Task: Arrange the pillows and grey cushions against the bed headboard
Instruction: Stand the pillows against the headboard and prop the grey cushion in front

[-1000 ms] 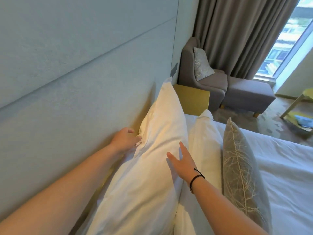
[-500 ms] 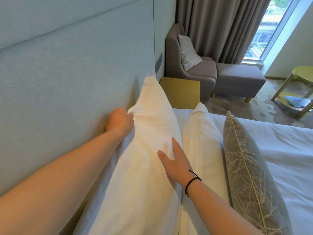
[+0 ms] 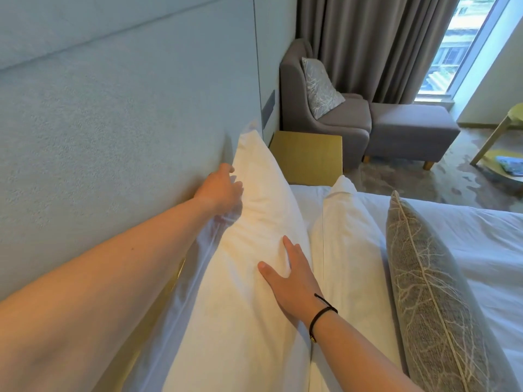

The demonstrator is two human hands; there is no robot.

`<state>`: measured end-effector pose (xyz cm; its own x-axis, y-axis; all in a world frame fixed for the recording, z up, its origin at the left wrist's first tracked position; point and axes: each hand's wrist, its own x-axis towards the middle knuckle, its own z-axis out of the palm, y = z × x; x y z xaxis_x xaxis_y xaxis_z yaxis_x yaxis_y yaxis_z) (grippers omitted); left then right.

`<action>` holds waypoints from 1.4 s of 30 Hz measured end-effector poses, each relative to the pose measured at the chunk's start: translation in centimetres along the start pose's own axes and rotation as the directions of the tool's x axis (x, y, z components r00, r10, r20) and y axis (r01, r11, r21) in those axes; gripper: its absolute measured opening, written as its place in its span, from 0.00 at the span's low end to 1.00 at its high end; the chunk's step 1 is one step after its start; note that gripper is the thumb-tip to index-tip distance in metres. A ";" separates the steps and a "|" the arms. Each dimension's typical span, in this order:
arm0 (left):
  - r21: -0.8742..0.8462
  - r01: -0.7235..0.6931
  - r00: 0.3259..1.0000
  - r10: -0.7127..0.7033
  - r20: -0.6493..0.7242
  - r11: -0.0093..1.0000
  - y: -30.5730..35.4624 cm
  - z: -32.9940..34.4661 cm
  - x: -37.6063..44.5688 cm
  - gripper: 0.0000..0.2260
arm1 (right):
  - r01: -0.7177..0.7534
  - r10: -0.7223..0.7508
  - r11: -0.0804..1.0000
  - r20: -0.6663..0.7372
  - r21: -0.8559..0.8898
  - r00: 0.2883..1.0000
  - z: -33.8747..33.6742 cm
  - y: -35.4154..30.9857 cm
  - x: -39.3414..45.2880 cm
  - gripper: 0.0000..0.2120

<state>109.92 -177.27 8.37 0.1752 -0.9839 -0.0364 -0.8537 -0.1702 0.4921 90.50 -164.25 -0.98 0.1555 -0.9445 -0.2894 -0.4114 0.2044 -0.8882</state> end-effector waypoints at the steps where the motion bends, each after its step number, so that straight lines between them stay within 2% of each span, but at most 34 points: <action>1: -0.097 0.004 0.999 -0.001 0.033 0.995 0.3 0.0 1.1 0.21 | 0.007 -0.007 1.000 0.002 0.004 1.000 -0.1 -0.2 0.2 0.40; 5: -0.275 -0.013 0.990 0.051 0.131 0.961 1.7 0.1 5.4 0.23 | 0.036 -0.037 0.999 0.011 0.022 0.999 -1.1 -0.5 0.8 0.40; 9: -0.467 0.009 0.991 0.053 0.120 0.884 3.0 1.1 8.9 0.24 | 0.044 -0.044 0.999 0.042 -0.005 0.998 -1.8 0.5 1.0 0.39; 11: -0.469 0.006 0.993 0.048 0.104 0.883 3.2 1.5 10.4 0.25 | 0.036 -0.035 0.999 0.067 -0.003 0.997 -2.0 1.2 0.7 0.40; 17: -0.373 0.002 0.998 -0.026 -0.058 0.928 3.5 1.9 13.8 0.28 | 0.039 -0.033 0.998 0.136 -0.043 0.990 -2.0 3.7 -0.9 0.43; 19: -0.436 0.002 0.996 -0.039 -0.075 0.900 3.8 1.5 14.5 0.29 | 0.037 -0.031 0.998 0.137 -0.046 0.990 -1.8 4.0 -1.3 0.43; 22: -0.599 0.102 0.985 -0.167 -0.054 0.794 4.5 0.3 15.2 0.28 | 0.041 -0.034 0.997 0.122 -0.058 0.992 -1.6 4.0 -1.8 0.42; 23: -0.601 0.127 0.981 -0.190 -0.042 0.789 4.7 0.1 15.2 0.27 | 0.044 -0.037 0.997 0.116 -0.058 0.993 -1.5 3.9 -2.0 0.42; 24: -0.531 0.145 0.981 -0.192 -0.034 0.835 5.0 0.0 15.2 0.30 | 0.042 -0.035 0.997 0.116 -0.062 0.993 -1.4 3.8 -2.1 0.42; 26: -0.251 0.140 0.988 -0.151 -0.026 0.958 5.5 -0.3 14.3 0.38 | 0.035 -0.026 0.997 0.116 -0.072 0.993 -1.2 3.8 -2.3 0.43; 27: -0.115 0.114 0.993 -0.117 -0.019 0.987 5.7 -0.3 13.7 0.39 | 0.038 -0.029 0.997 0.113 -0.073 0.993 -1.1 3.8 -2.5 0.43; 30: 0.160 0.017 1.000 -0.017 0.002 0.987 5.8 -0.1 11.7 0.33 | 0.042 -0.035 0.995 0.087 -0.085 0.996 -0.7 3.7 -2.8 0.42; 33: 0.357 -0.047 0.998 0.030 0.053 0.933 4.1 0.1 8.4 0.26 | 0.031 -0.027 0.997 0.053 -0.076 0.998 0.2 3.6 -3.3 0.41; 35: 0.332 -0.090 0.989 0.046 0.138 0.939 2.4 0.4 5.0 0.25 | 0.019 -0.017 0.997 0.029 -0.070 0.999 0.9 3.7 -4.0 0.41; 38: 0.227 -0.038 0.950 -0.035 0.310 0.973 -0.4 1.2 -3.1 0.36 | 0.003 -0.003 0.998 0.005 -0.059 1.000 2.2 3.7 -5.4 0.40; 40: 0.273 -0.016 0.915 -0.097 0.392 0.962 -2.4 1.7 -9.1 0.43 | -0.022 0.022 0.999 0.019 -0.028 1.000 3.0 3.2 -7.0 0.40; 42: 0.299 0.039 0.896 -0.166 0.411 0.953 -3.9 1.1 -15.4 0.45 | -0.033 0.034 0.999 0.034 -0.026 0.999 3.4 2.3 -8.9 0.39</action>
<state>109.99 -161.51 6.06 0.0968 -0.8764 -0.4718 -0.9539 -0.2169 0.2073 91.19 -154.51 -1.68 0.1716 -0.9278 -0.3313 -0.4397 0.2288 -0.8685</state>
